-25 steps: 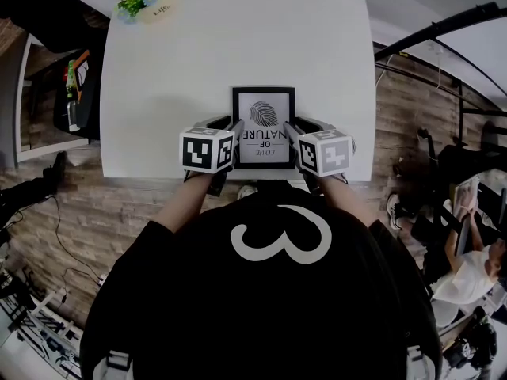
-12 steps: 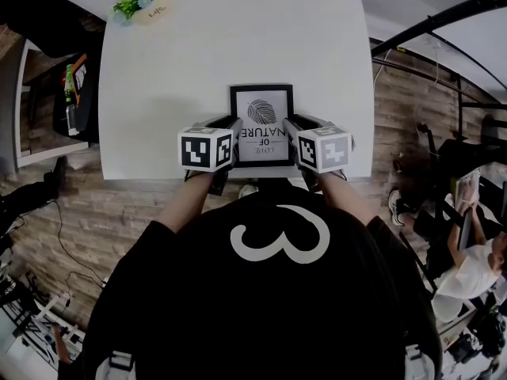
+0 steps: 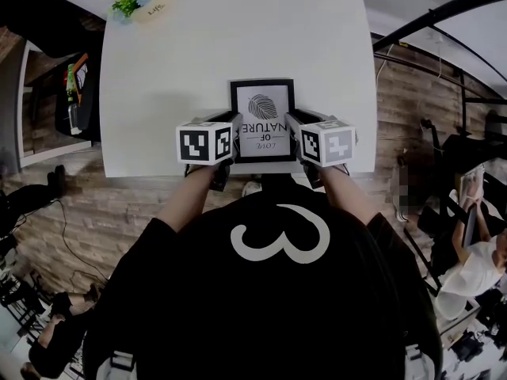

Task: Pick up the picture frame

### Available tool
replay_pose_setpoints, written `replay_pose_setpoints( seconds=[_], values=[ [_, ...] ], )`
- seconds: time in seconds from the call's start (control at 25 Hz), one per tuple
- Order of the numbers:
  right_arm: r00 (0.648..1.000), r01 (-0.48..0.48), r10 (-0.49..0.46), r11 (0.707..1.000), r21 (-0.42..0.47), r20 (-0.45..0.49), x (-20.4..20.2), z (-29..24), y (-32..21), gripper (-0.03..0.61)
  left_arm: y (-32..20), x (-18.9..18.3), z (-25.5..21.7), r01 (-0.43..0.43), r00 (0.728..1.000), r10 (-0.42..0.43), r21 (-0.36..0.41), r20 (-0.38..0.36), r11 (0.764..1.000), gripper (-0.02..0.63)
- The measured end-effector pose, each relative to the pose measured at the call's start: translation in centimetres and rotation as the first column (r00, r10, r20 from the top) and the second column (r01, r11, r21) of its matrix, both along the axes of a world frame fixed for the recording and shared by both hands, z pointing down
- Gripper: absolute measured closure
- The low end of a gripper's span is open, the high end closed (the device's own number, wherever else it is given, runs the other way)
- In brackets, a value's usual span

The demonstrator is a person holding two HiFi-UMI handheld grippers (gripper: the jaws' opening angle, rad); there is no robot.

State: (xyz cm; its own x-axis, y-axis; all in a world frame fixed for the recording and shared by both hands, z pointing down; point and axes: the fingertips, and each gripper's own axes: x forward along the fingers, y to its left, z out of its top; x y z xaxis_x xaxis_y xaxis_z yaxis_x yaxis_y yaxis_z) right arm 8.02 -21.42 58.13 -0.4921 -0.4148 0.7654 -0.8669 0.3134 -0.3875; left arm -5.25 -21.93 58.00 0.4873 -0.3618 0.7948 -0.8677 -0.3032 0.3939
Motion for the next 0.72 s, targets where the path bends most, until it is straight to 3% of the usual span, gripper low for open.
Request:
replay_pose_setpoints(
  seconds=[0.32,0.72],
  values=[
    [0.999,-0.034,0.034,0.999,-0.004,0.027,0.1,-0.4,0.1,0.477,0.1,-0.1,-0.2,0.007,1.0,-0.007,-0.003,0.001,1.0,0.522],
    [1.0,-0.01,0.009,0.998,0.062,0.017,-0.3,-1.9,0.3,0.477,0.2,-0.4,-1.5,0.016,1.0,-0.016,0.032,0.001,0.999,0.523]
  ],
)
